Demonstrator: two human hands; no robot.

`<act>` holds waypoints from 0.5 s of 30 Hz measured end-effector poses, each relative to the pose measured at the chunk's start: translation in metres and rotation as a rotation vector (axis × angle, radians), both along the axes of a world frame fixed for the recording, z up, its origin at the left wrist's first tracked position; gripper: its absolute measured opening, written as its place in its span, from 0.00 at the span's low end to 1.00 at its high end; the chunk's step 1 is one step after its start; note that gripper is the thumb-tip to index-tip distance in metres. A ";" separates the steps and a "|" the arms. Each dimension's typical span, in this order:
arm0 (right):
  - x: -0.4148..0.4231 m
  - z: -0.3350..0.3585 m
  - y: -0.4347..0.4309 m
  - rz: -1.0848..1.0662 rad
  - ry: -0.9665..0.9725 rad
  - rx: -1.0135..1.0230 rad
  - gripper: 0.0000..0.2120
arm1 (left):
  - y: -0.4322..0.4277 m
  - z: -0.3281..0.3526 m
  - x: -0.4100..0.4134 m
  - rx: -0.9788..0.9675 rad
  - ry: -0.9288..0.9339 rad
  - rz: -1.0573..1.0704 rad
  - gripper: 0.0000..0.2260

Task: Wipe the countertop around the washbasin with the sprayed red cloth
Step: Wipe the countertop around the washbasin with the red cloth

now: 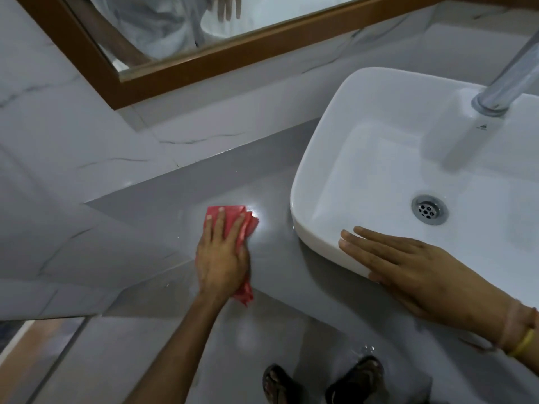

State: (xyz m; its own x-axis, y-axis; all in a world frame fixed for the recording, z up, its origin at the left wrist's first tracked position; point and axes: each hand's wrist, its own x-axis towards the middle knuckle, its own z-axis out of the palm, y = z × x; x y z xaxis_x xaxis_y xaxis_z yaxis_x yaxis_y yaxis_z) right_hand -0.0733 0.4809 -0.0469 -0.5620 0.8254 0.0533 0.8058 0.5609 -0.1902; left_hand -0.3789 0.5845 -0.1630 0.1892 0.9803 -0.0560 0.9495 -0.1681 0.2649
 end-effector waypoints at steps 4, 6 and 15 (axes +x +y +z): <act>0.000 0.002 -0.001 -0.005 0.001 0.010 0.27 | 0.023 0.015 -0.040 0.153 -0.349 0.145 0.22; 0.000 0.003 0.000 -0.012 0.018 0.014 0.26 | 0.040 0.020 -0.068 0.224 -0.367 0.289 0.22; 0.001 0.001 0.002 -0.026 0.028 0.000 0.24 | 0.078 0.001 -0.068 0.098 0.044 0.186 0.21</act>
State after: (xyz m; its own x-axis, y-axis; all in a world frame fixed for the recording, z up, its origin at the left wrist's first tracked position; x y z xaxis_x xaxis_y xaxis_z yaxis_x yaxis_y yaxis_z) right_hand -0.0726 0.4828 -0.0463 -0.5389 0.8396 0.0685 0.8143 0.5400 -0.2128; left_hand -0.4467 0.6626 -0.1616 0.0042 0.9993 0.0375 0.9769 -0.0121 0.2136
